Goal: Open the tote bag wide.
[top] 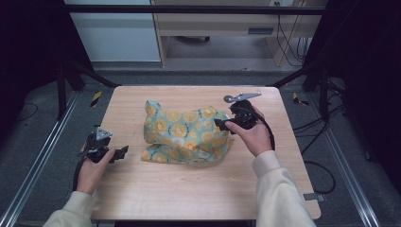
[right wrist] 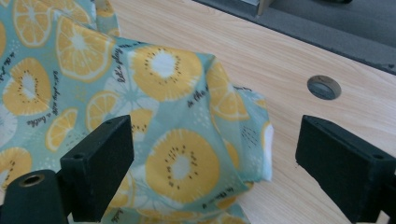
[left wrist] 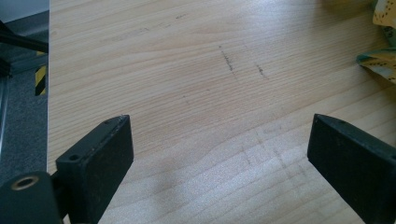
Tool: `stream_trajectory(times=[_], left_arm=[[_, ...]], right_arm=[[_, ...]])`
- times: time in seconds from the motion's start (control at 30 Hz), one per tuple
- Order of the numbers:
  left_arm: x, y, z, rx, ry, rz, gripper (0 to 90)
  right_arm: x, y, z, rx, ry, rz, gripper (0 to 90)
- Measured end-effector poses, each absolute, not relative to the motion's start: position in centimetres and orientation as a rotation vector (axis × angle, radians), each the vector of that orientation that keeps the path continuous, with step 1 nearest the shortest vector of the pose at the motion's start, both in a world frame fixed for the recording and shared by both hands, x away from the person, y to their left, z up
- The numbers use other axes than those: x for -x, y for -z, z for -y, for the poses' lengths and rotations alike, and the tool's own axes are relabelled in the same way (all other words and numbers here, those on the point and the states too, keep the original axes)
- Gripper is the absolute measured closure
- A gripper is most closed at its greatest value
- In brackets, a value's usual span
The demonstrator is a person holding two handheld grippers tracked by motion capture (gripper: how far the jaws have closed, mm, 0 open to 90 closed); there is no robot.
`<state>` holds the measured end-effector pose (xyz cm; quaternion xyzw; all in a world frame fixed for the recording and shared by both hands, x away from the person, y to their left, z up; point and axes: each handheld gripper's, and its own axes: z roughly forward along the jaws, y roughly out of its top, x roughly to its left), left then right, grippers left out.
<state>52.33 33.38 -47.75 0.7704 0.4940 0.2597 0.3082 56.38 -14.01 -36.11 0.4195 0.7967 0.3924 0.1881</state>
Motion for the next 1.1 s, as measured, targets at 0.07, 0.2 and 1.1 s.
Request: stream_trajectory(times=[0.07, 0.2, 1.1], left_arm=[[-52.3, 47.8, -33.4, -2.04, -0.687, -1.305, 6.9], [-52.3, 47.8, -33.3, -2.036, -0.682, -1.305, 6.9], [-52.0, 46.5, -32.8, -2.035, -0.612, -1.276, 11.8]], right_arm=[[-56.6, 36.1, 13.7, -1.175, -1.107, -2.245, 11.4], [-57.0, 36.4, 13.1, -1.162, -1.117, -2.26, 11.1], [-55.0, 35.9, 10.7, -0.956, -1.227, -2.338, 90.0]])
